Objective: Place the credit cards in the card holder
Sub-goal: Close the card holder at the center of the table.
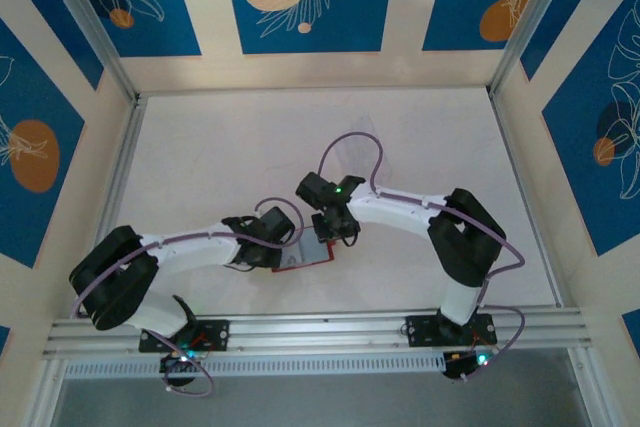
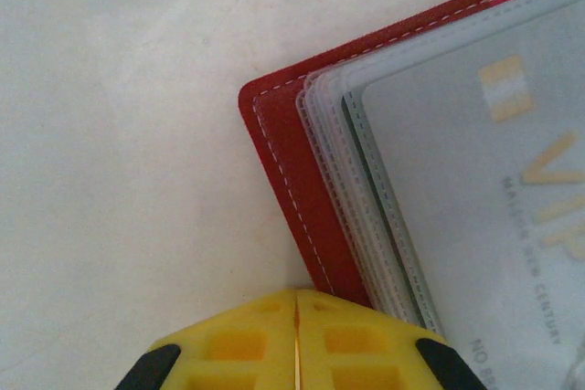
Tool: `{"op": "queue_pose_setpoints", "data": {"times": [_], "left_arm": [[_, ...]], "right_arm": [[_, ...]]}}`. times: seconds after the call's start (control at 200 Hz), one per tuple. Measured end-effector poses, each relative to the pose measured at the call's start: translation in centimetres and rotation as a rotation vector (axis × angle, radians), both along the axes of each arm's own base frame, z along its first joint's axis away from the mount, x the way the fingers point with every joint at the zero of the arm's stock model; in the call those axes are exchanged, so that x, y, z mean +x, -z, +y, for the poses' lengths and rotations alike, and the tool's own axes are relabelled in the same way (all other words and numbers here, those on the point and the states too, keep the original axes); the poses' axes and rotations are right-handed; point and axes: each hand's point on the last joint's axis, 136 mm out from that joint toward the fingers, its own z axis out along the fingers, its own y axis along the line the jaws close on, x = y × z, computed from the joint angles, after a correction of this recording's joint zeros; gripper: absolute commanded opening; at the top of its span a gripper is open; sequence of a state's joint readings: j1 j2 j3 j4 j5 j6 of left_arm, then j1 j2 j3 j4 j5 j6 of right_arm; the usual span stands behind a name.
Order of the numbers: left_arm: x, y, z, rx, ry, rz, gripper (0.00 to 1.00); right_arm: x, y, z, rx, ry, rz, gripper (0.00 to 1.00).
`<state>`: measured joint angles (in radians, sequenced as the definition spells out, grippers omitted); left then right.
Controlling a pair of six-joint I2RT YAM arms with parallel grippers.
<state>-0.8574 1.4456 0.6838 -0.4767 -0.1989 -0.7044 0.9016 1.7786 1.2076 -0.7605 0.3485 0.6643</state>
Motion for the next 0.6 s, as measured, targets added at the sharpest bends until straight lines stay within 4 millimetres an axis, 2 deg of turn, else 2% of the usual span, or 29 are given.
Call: {"op": "queue_pose_setpoints", "data": {"times": [0.165, 0.355, 0.6], "left_arm": [[0.0, 0.0, 0.0, -0.001, 0.000, 0.000, 0.07], [0.0, 0.0, 0.0, -0.001, 0.000, 0.000, 0.08], [0.0, -0.1, 0.0, -0.002, 0.000, -0.001, 0.08]], "right_arm": [[-0.2, 1.3, -0.2, -0.025, 0.000, 0.021, 0.34], [-0.8, 1.3, 0.7, 0.021, -0.021, 0.033, 0.44], [-1.7, 0.9, 1.5, 0.013, -0.055, 0.012, 0.46]]}}
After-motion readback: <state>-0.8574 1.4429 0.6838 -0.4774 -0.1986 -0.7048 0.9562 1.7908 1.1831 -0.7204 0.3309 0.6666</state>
